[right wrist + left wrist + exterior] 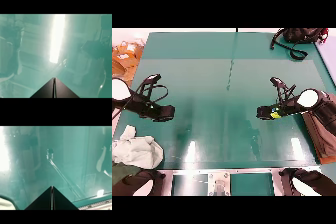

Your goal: Fold the shirts.

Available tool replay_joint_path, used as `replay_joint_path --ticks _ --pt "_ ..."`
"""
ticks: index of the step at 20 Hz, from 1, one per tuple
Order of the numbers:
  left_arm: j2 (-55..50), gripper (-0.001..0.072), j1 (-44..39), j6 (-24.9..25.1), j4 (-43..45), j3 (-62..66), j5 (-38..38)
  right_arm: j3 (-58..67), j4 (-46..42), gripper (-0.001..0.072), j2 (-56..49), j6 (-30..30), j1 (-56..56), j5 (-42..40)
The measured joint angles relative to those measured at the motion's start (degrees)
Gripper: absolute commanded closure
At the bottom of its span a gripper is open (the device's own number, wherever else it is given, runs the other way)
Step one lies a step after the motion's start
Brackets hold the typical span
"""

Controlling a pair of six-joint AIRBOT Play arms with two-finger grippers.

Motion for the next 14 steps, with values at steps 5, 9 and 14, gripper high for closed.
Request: replay_joint_path --ticks 5,9,14 --pt "0.0 0.068 0.0 0.0 0.1 0.0 0.0 0.0 0.0 0.0697 0.0 0.0 0.0 0.0" --pt "0.0 -0.0013 0.0 -1.9 7.4 0.0 -0.8 0.0 0.0 0.0697 0.0 0.0 0.0 0.0" --pt "0.0 -0.0013 0.8 -8.9 28.1 -4.0 -6.9 0.0 0.0 0.0697 0.0 0.0 0.0 0.0"
